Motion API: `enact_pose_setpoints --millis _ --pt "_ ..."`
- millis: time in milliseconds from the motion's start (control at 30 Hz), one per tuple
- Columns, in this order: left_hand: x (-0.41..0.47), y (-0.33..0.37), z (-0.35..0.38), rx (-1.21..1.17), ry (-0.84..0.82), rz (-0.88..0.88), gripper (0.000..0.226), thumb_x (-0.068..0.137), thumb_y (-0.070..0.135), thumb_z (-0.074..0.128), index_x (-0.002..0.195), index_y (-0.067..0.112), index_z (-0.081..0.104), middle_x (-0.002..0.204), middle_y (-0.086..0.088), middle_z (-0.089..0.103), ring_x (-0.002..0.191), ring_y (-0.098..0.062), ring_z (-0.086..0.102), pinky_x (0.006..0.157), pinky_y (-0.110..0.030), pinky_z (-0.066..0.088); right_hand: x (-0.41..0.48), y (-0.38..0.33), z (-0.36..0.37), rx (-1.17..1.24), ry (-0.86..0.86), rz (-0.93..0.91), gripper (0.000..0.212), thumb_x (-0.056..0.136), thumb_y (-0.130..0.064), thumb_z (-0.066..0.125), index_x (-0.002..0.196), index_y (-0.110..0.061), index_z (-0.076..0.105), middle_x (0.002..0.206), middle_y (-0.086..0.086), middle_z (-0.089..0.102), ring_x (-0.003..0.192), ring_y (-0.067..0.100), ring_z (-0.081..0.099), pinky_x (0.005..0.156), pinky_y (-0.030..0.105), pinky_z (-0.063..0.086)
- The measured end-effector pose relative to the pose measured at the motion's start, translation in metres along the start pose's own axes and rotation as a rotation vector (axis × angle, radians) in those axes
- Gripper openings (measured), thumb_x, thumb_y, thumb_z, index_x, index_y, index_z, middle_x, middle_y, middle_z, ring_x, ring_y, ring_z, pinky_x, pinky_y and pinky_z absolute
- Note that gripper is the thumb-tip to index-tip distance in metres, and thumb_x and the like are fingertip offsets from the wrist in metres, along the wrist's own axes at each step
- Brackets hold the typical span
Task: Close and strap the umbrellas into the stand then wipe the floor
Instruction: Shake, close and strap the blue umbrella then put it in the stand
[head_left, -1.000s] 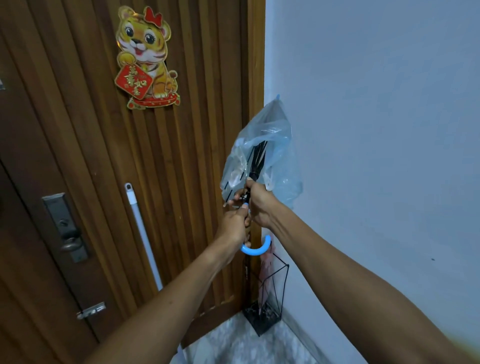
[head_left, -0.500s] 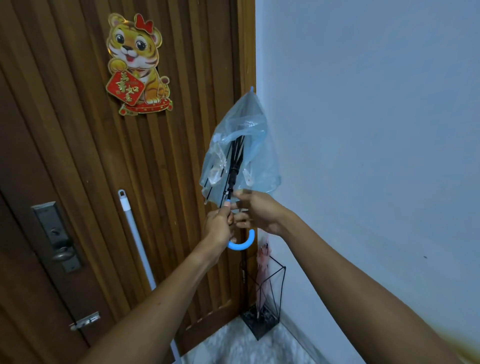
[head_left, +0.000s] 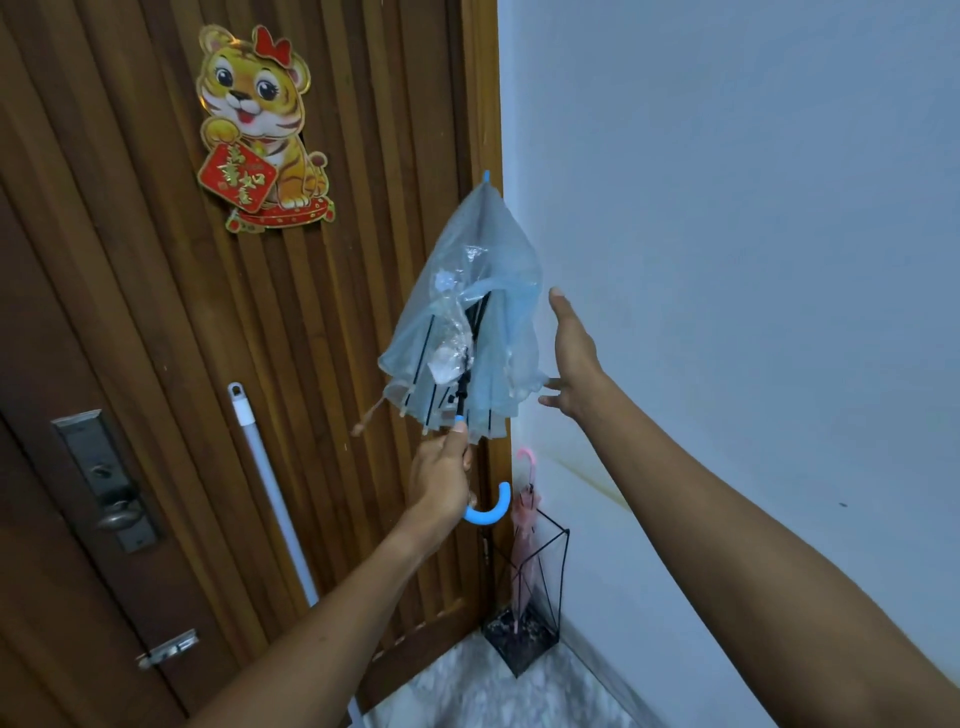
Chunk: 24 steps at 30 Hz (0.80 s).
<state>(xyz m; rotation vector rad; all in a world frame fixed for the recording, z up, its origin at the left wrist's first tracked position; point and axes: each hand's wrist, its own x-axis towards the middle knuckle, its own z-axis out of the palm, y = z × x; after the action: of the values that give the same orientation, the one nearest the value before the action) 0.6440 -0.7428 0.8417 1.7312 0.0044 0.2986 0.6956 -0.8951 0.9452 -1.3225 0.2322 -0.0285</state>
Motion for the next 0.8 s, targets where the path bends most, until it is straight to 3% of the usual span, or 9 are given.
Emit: enact_pose_setpoints --millis 133,200,333,500,567,633,700,733,800 --pt "-0.010 0.002 0.005 0.104 -0.054 0.151 0.055 0.104 0.040 0.040 0.059 0.008 0.042 0.048 -0.002 0.038 0.041 -0.019 0.041 0.046 -0.035 0.038 0.000 -0.007 0.019 0.122 -0.237 0.063 0.074 0.082 -0.079 0.053 0.129 -0.022 0.060 0.115 0.011 0.070 0.100 0.031 0.069 0.076 0.047 0.059" --pt "-0.013 0.000 0.007 0.159 -0.072 0.233 0.058 0.100 0.045 0.039 0.060 0.004 0.039 0.049 -0.001 0.037 0.045 -0.019 0.042 0.049 -0.046 0.042 0.005 -0.007 0.030 0.091 -0.291 0.043 0.073 0.076 -0.077 0.062 0.124 -0.023 0.068 0.113 0.011 0.076 0.100 0.032 0.073 0.078 0.051 0.061" --pt "-0.011 -0.001 0.005 0.211 -0.071 0.307 0.063 0.095 0.052 0.036 0.062 -0.001 0.042 0.050 0.000 0.037 0.046 -0.018 0.042 0.051 -0.052 0.041 0.011 -0.008 0.044 0.098 -0.284 -0.017 0.050 0.080 -0.037 0.076 0.121 -0.010 0.070 0.113 0.016 0.075 0.099 0.034 0.074 0.087 0.051 0.060" --pt "-0.015 0.008 -0.012 0.368 -0.301 0.376 0.059 0.097 0.056 0.044 0.057 0.013 0.052 0.049 -0.006 0.050 0.047 -0.020 0.053 0.052 -0.040 0.046 0.018 -0.005 0.045 0.084 -0.263 -0.102 0.022 0.087 -0.009 0.066 0.107 -0.002 0.070 0.075 0.010 0.075 0.059 0.021 0.073 0.054 0.029 0.057" --pt "-0.016 0.013 -0.029 0.439 -0.207 0.553 0.052 0.094 0.051 0.054 0.055 0.018 0.050 0.048 -0.006 0.049 0.046 -0.019 0.052 0.049 -0.041 0.043 0.021 -0.004 0.042 -0.010 -0.271 -0.148 0.018 0.088 -0.009 0.062 0.104 -0.004 0.069 0.072 0.007 0.072 0.058 0.018 0.071 0.056 0.029 0.057" --pt "-0.010 0.020 -0.047 0.379 0.082 0.680 0.043 0.090 0.048 0.059 0.061 0.017 0.050 0.050 0.001 0.049 0.047 -0.012 0.049 0.047 -0.035 0.041 0.023 -0.004 0.035 -0.159 -0.296 -0.202 0.015 0.088 -0.009 0.058 0.098 -0.006 0.069 0.076 0.008 0.070 0.061 0.019 0.069 0.061 0.030 0.057" --pt "0.000 0.035 -0.055 0.337 0.371 0.604 0.037 0.086 0.055 0.058 0.076 0.020 0.056 0.063 0.006 0.057 0.058 -0.007 0.055 0.054 -0.030 0.044 0.022 -0.002 0.031 -0.325 -0.355 -0.230 0.015 0.088 -0.010 0.056 0.097 -0.007 0.068 0.077 0.008 0.070 0.063 0.019 0.069 0.060 0.029 0.057" --pt "0.007 0.044 -0.057 0.304 0.435 0.478 0.040 0.082 0.063 0.057 0.088 0.023 0.057 0.076 0.009 0.063 0.069 -0.006 0.059 0.063 -0.030 0.048 0.021 0.000 0.030 -0.407 -0.391 -0.240 0.015 0.089 -0.011 0.056 0.096 -0.007 0.068 0.077 0.008 0.071 0.063 0.018 0.070 0.059 0.028 0.056" --pt "0.026 0.062 -0.058 0.100 0.321 0.164 0.063 0.075 0.074 0.061 0.115 0.027 0.050 0.106 0.009 0.063 0.093 -0.009 0.063 0.081 -0.033 0.052 0.017 0.004 0.034 -0.503 -0.494 -0.243 0.017 0.088 -0.012 0.057 0.099 -0.007 0.069 0.083 0.011 0.073 0.072 0.022 0.072 0.067 0.033 0.059"
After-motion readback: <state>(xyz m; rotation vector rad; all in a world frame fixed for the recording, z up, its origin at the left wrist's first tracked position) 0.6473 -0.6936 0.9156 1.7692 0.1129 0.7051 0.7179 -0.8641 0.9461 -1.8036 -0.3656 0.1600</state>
